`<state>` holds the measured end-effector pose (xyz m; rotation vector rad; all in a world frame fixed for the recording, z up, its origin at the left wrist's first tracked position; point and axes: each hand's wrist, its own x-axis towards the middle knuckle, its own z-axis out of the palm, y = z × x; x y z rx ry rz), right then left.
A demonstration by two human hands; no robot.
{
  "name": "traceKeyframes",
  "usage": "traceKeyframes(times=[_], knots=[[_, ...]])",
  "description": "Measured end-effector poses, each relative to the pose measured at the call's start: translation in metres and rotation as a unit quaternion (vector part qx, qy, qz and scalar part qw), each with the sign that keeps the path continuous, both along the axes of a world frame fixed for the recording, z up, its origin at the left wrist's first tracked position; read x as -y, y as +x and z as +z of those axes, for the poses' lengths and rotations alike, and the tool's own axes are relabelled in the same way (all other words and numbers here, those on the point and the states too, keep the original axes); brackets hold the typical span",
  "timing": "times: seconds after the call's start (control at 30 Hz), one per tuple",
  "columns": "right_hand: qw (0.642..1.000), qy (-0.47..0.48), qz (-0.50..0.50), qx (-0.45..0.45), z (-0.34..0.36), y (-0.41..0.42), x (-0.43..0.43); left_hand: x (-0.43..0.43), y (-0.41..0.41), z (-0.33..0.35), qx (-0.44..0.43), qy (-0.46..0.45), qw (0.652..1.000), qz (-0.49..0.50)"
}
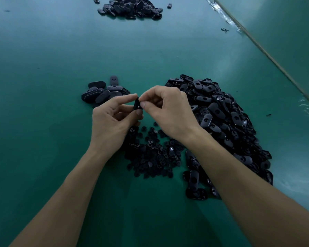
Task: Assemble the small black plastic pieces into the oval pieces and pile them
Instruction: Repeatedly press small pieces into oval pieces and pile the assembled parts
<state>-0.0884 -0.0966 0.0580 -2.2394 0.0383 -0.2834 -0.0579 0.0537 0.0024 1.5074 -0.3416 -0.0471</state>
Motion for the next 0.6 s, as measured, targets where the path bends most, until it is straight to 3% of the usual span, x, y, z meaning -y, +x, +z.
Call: traceKeyframes(times=[0.6], knots=[[1.0, -0.025, 0.017, -0.007, -0.0014, -0.0004, -0.0028, -0.0004, 0.0017, -0.0003, -0.033, -0.029, 0.999, 0.0]])
